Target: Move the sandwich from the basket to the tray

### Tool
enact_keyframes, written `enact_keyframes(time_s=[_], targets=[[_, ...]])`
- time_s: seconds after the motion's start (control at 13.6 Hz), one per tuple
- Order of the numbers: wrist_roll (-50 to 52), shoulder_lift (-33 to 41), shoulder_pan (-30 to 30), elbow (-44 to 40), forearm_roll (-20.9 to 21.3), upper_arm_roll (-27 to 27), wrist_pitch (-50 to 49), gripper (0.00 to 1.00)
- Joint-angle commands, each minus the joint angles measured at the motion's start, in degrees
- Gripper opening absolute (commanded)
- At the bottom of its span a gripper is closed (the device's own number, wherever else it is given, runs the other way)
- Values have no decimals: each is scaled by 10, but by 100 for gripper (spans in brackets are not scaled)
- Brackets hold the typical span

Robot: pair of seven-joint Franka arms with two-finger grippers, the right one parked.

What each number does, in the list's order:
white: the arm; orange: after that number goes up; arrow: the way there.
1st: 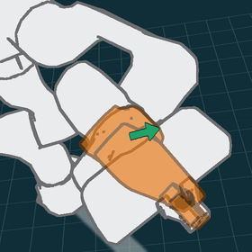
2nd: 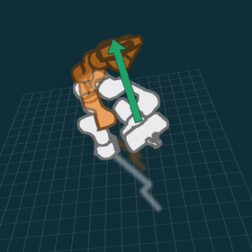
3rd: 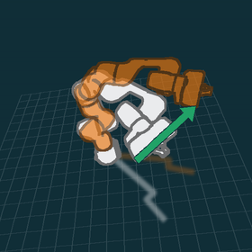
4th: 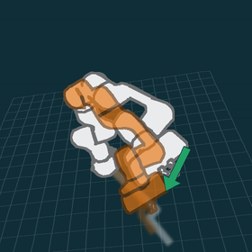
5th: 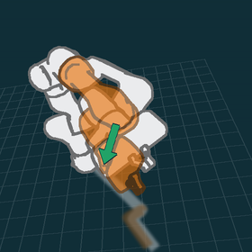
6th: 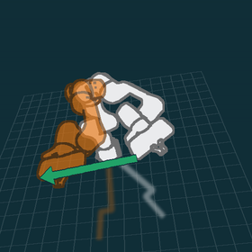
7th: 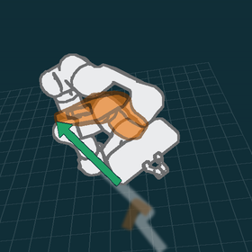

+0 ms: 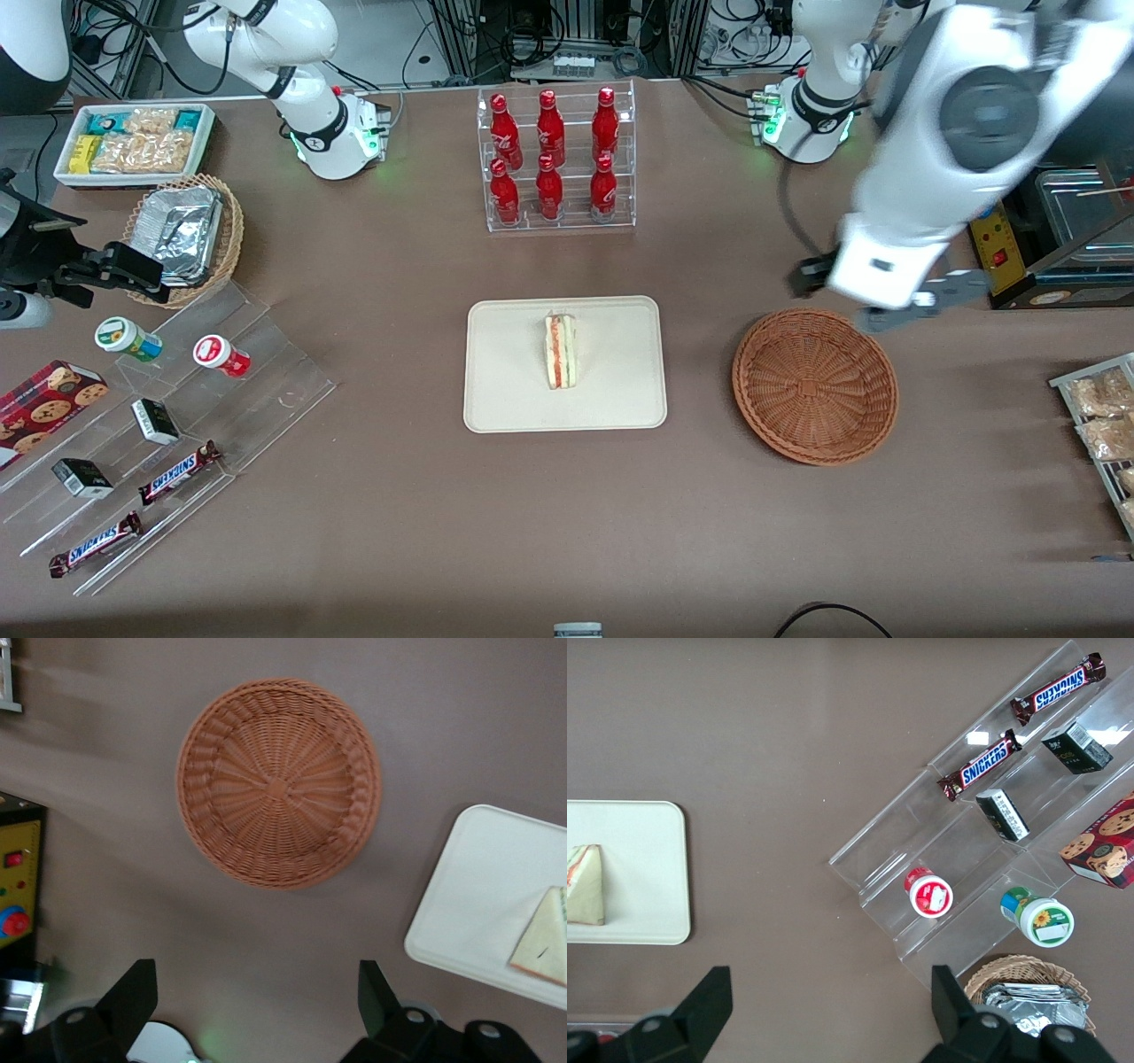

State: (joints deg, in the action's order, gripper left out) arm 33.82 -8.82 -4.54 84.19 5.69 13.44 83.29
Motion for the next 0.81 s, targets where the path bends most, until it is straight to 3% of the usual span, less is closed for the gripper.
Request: enact_keyframes(time_s=[0.0, 0.15, 0.37, 0.73], targets=[[-107, 44, 68, 36, -17, 6, -14, 100], [-156, 55, 88, 36, -30, -3, -20, 100], [-269, 101, 80, 74, -70, -95, -31, 100], [-355, 143, 70, 116, -73, -152, -9, 100]])
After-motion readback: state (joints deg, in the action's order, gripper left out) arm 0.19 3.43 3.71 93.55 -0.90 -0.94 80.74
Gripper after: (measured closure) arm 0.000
